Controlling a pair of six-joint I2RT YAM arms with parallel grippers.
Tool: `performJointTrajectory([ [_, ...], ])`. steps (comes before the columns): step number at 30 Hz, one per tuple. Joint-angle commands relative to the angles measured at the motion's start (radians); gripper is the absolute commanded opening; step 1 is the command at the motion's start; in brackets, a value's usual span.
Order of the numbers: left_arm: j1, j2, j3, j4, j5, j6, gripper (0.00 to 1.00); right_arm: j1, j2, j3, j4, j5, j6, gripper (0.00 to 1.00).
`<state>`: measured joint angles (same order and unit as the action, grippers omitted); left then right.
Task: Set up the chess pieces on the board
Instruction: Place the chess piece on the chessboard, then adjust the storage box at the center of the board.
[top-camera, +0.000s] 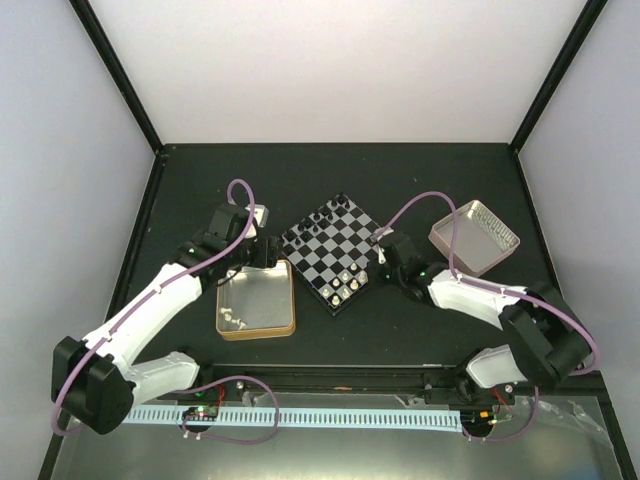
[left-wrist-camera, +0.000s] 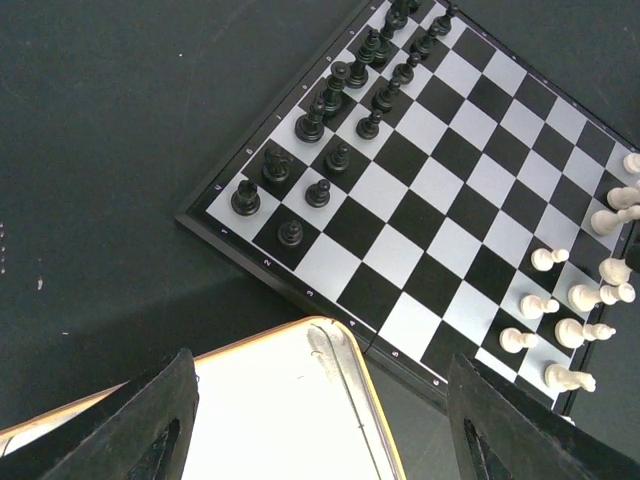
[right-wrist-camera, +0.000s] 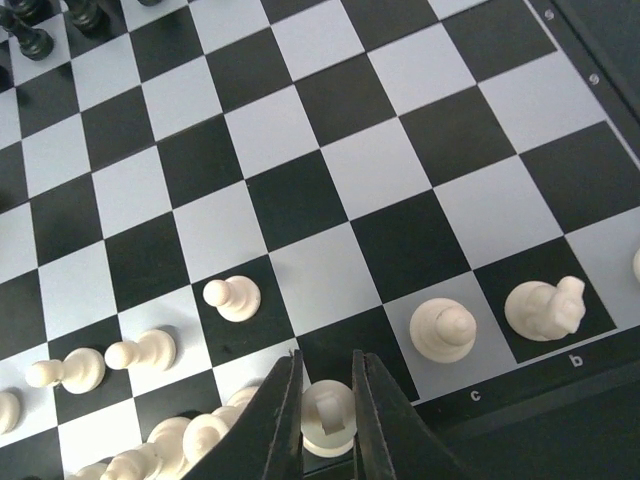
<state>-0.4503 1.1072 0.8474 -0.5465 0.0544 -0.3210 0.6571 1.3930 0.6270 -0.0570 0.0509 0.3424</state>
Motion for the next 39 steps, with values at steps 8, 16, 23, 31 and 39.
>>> performJointTrajectory([
  [8, 0.019, 0.024, 0.096, -0.048, 0.016, 0.028, 0.70, 0.007, 0.061, 0.040, 0.047, 0.029, 0.005, 0.18],
  [16, 0.020, 0.030, 0.099, -0.054, 0.024, 0.019, 0.71, 0.006, 0.046, 0.055, 0.015, 0.035, 0.002, 0.25],
  [23, 0.025, 0.028, 0.112, -0.070, 0.009, 0.014, 0.71, 0.001, -0.016, 0.129, -0.073, 0.020, 0.034, 0.33],
  [31, 0.029, 0.084, 0.134, -0.106, -0.056, 0.189, 0.72, -0.091, -0.039, 0.282, -0.177, -0.115, 0.107, 0.46],
  [39, 0.002, 0.242, 0.161, -0.141, -0.086, 0.481, 0.66, -0.235, -0.006, 0.330, -0.245, -0.183, 0.084, 0.48],
])
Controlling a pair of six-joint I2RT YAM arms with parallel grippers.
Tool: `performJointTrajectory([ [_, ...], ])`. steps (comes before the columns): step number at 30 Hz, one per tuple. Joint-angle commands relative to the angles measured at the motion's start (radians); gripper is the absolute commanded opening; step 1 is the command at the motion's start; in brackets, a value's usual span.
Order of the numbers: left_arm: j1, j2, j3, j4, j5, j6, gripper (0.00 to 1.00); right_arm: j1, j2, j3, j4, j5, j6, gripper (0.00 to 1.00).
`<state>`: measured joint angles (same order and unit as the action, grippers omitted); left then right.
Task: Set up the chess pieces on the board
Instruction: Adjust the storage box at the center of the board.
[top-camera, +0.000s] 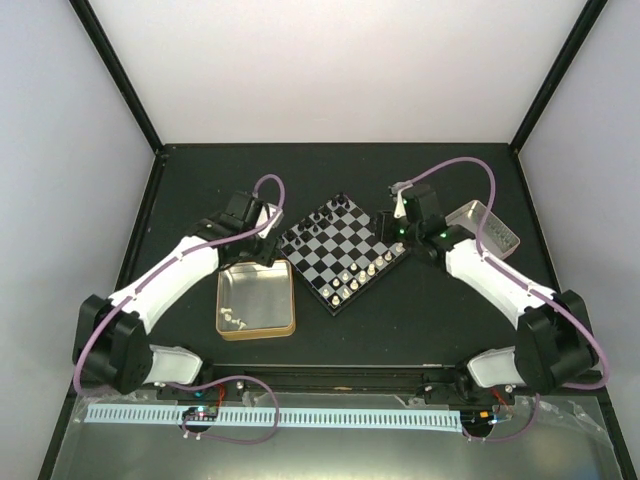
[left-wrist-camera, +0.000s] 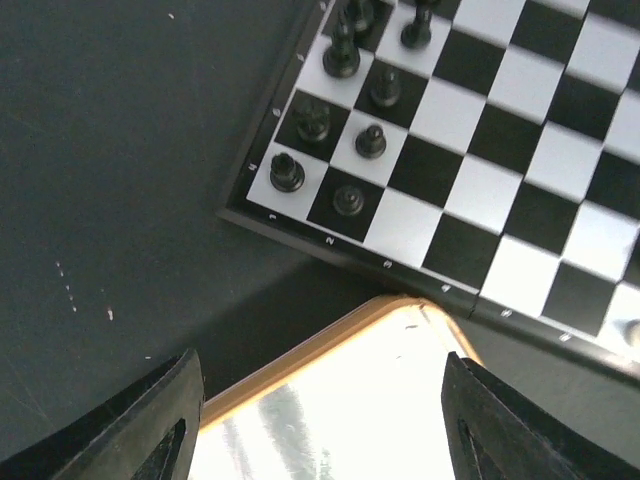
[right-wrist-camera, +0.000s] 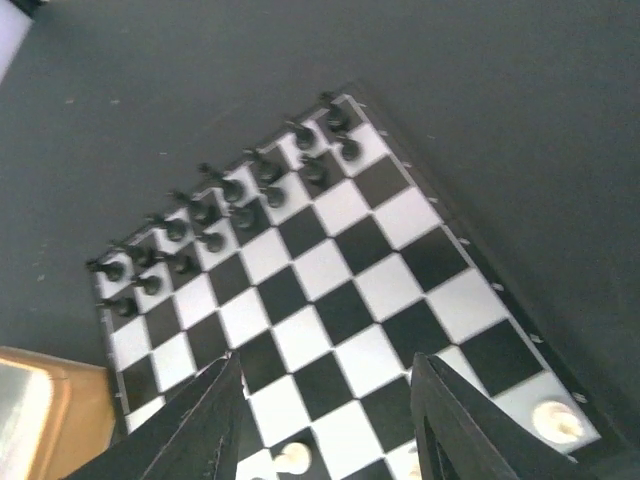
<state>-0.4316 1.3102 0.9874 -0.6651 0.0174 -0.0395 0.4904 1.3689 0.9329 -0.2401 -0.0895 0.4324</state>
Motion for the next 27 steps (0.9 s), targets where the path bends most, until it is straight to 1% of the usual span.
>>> performJointTrajectory([
  [1, -0.018, 0.045, 0.017, -0.014, -0.067, 0.231, 0.66, -0.084, 0.024, 0.032, -0.070, -0.038, -0.019, 0.48],
  [5, -0.016, 0.110, 0.034, -0.029, -0.055, 0.342, 0.66, -0.128, 0.049, 0.077, -0.105, -0.005, -0.084, 0.48],
  [8, -0.016, 0.198, 0.094, -0.081, -0.047, 0.348, 0.64, -0.151, 0.062, 0.116, -0.136, 0.026, -0.141, 0.49],
  [10, -0.016, 0.256, 0.125, -0.119, -0.030, 0.363, 0.60, -0.158, 0.059, 0.124, -0.146, 0.058, -0.165, 0.49],
  [12, -0.017, 0.277, 0.128, -0.137, -0.001, 0.379, 0.59, -0.162, 0.050, 0.128, -0.149, 0.089, -0.179, 0.49],
  [15, -0.016, 0.276, 0.111, -0.151, 0.029, 0.402, 0.58, -0.162, 0.042, 0.130, -0.152, 0.103, -0.192, 0.49],
  [17, -0.014, 0.260, 0.091, -0.150, 0.043, 0.412, 0.55, -0.162, 0.044, 0.133, -0.157, 0.109, -0.186, 0.49],
  [18, -0.015, 0.251, 0.078, -0.140, 0.037, 0.414, 0.53, -0.163, 0.046, 0.135, -0.156, 0.103, -0.182, 0.49],
  [23, -0.015, 0.227, 0.025, -0.092, 0.002, 0.413, 0.37, -0.162, 0.053, 0.136, -0.167, 0.068, -0.146, 0.48],
  [27, -0.012, 0.187, -0.062, -0.031, -0.044, 0.415, 0.33, -0.162, 0.042, 0.119, -0.152, 0.022, -0.123, 0.48],
])
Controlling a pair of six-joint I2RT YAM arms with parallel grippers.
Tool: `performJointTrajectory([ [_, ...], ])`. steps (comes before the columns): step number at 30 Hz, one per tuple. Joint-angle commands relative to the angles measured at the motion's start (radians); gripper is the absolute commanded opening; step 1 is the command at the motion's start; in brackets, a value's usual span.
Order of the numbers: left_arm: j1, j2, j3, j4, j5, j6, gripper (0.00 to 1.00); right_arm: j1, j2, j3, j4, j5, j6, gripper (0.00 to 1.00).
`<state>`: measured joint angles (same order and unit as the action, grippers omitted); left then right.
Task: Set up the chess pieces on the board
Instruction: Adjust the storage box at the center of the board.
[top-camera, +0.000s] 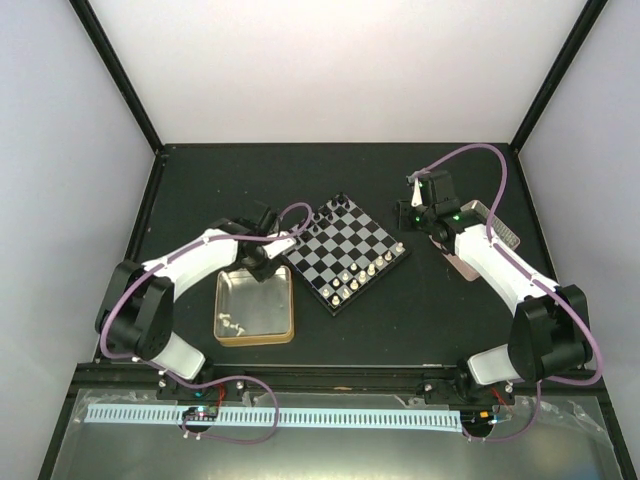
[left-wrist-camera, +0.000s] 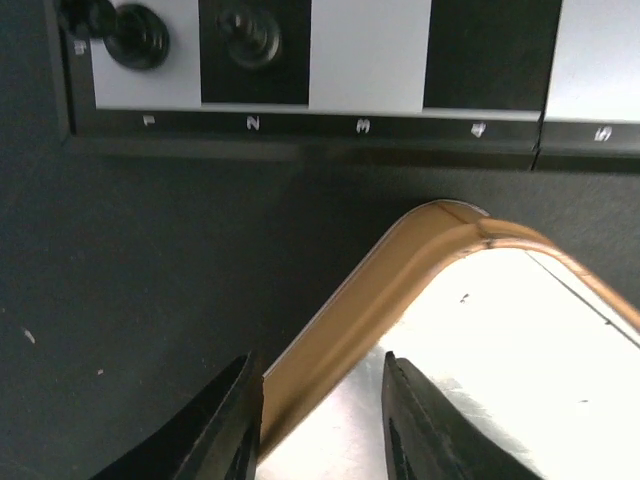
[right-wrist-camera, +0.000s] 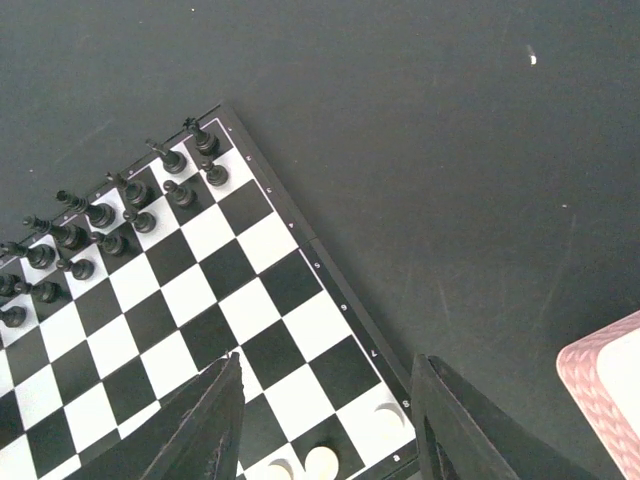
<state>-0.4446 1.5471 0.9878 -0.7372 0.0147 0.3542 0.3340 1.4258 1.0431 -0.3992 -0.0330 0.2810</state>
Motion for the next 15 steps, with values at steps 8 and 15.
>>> performJointTrajectory([
  [8, 0.017, -0.184, -0.214, 0.145, -0.102, 0.065, 0.18, -0.006, 0.012, 0.052, -0.009, -0.063, 0.038, 0.47],
  [15, 0.053, -0.329, -0.297, 0.187, -0.153, 0.078, 0.13, -0.006, 0.023, 0.058, 0.000, -0.097, 0.057, 0.47],
])
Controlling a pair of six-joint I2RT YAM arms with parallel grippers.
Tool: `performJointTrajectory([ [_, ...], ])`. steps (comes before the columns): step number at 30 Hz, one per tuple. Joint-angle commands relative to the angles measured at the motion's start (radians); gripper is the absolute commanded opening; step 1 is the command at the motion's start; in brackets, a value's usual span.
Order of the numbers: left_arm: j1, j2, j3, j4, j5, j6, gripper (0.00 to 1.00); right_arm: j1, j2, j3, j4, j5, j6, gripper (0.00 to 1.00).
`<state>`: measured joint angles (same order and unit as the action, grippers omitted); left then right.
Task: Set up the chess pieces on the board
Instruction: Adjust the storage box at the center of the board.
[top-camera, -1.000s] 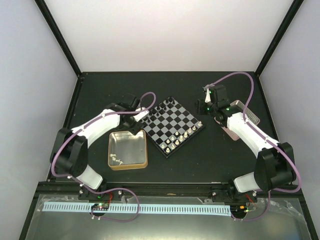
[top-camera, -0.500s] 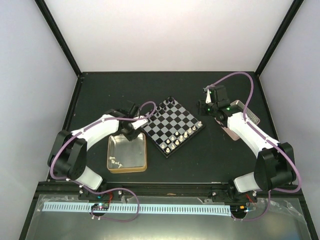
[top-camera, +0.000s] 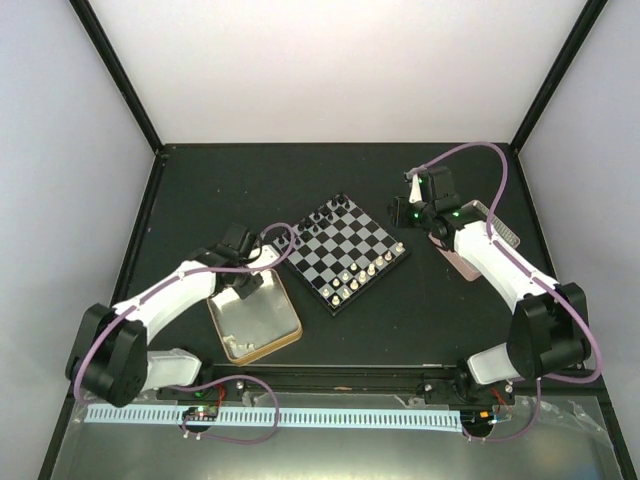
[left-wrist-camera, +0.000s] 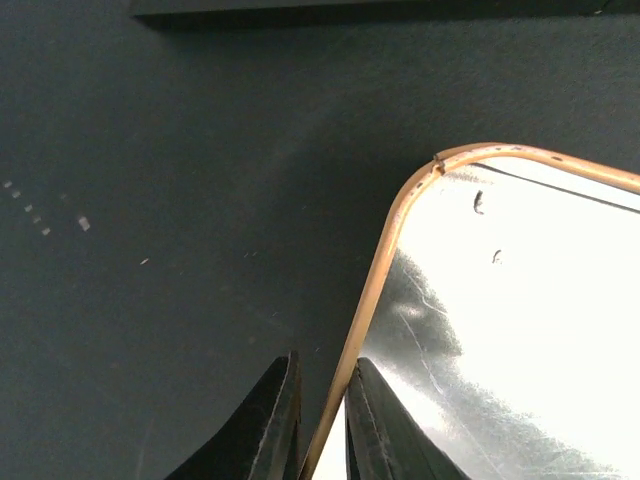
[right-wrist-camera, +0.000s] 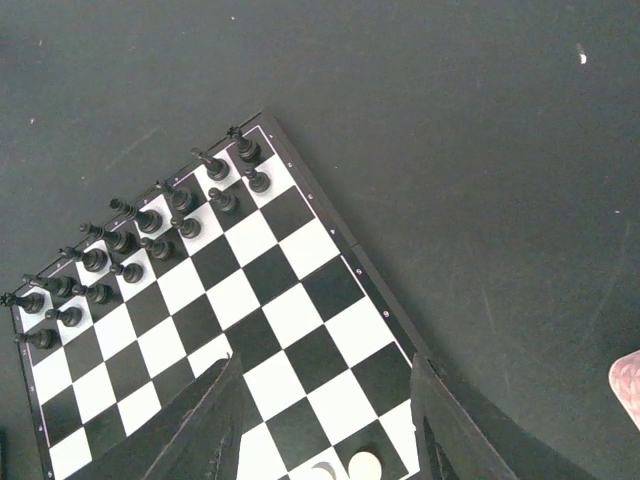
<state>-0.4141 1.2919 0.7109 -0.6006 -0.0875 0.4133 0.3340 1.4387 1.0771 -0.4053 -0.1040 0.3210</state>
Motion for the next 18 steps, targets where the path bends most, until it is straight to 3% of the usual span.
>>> performJointTrajectory([
  [1, 0.029, -0.091, -0.031, 0.054, -0.049, 0.022, 0.13, -0.006, 0.013, 0.028, 0.005, -0.029, 0.018, 0.47],
  [5, 0.037, -0.172, -0.103, 0.097, -0.090, 0.044, 0.10, -0.006, 0.022, 0.039, 0.005, -0.037, 0.025, 0.47],
  [8, 0.046, -0.231, -0.134, 0.118, -0.117, 0.054, 0.02, -0.006, 0.027, 0.043, 0.009, -0.040, 0.025, 0.47],
  [18, 0.081, -0.269, -0.151, 0.117, -0.097, 0.026, 0.02, -0.006, 0.047, 0.044, 0.022, -0.060, 0.037, 0.47],
])
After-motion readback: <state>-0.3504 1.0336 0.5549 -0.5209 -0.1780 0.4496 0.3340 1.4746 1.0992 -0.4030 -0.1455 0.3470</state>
